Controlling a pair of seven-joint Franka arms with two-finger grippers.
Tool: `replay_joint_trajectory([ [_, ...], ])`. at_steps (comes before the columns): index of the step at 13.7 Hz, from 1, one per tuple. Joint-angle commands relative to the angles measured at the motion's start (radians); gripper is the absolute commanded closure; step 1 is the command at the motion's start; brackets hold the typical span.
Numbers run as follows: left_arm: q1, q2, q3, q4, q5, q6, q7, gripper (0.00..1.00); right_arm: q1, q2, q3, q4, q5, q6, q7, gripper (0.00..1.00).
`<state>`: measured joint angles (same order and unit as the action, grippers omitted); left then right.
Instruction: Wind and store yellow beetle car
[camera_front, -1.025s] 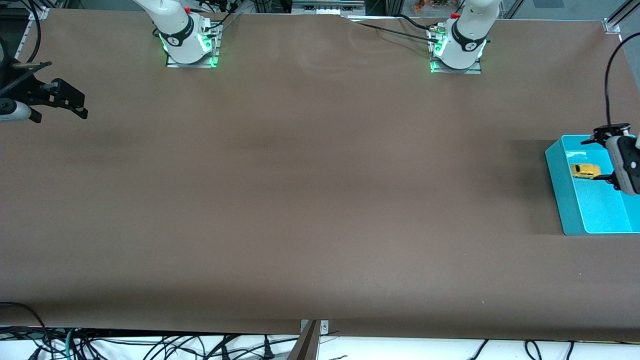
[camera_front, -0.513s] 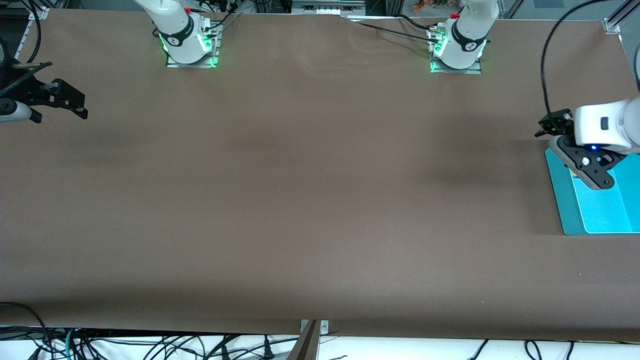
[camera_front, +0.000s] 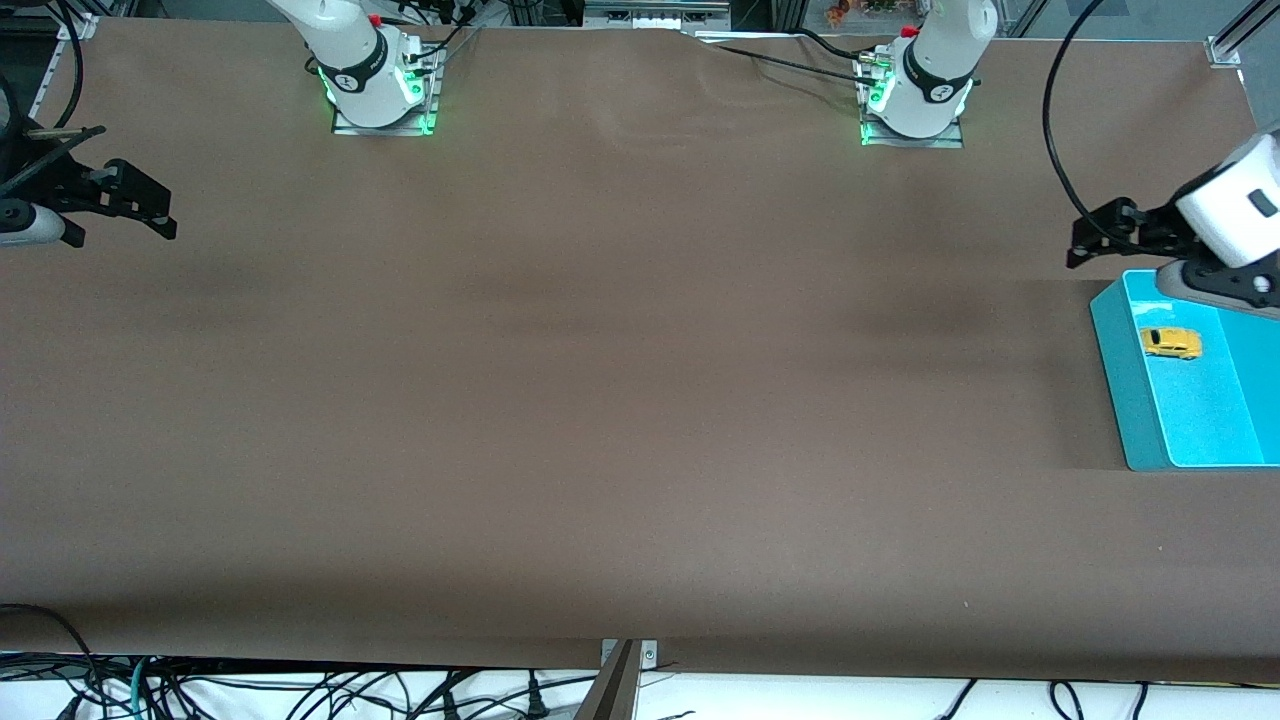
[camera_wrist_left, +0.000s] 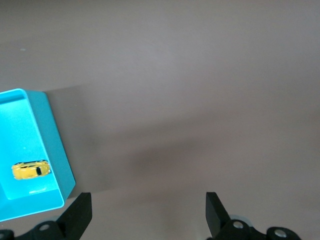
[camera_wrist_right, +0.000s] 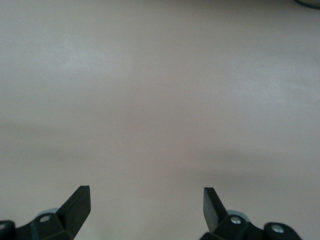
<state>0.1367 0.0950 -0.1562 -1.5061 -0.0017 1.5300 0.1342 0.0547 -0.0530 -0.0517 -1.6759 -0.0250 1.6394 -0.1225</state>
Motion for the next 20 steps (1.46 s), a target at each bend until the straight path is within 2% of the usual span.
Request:
replay_joint_trajectory([
  [1, -0.031, -0.13, 0.035, -0.21, -0.021, 0.126, -0.135, 0.0, 0.001, 0.007, 0.0, 0.024, -0.009, -0.012, 0.004, 0.0],
  [3, -0.035, -0.187, 0.035, -0.291, -0.023, 0.206, -0.165, 0.0, 0.001, 0.007, -0.002, 0.022, -0.007, -0.012, 0.003, 0.0],
  [7, -0.043, -0.198, 0.038, -0.319, 0.008, 0.208, -0.166, 0.0, 0.001, 0.007, -0.004, 0.024, -0.007, -0.012, 0.001, 0.0],
  [10, -0.081, -0.205, 0.078, -0.318, -0.003, 0.208, -0.173, 0.0, 0.001, 0.007, -0.004, 0.022, -0.007, -0.012, 0.003, 0.0],
  [20, -0.081, -0.201, 0.07, -0.272, 0.006, 0.116, -0.166, 0.0, 0.004, 0.005, -0.022, 0.022, 0.002, -0.038, 0.006, 0.0],
])
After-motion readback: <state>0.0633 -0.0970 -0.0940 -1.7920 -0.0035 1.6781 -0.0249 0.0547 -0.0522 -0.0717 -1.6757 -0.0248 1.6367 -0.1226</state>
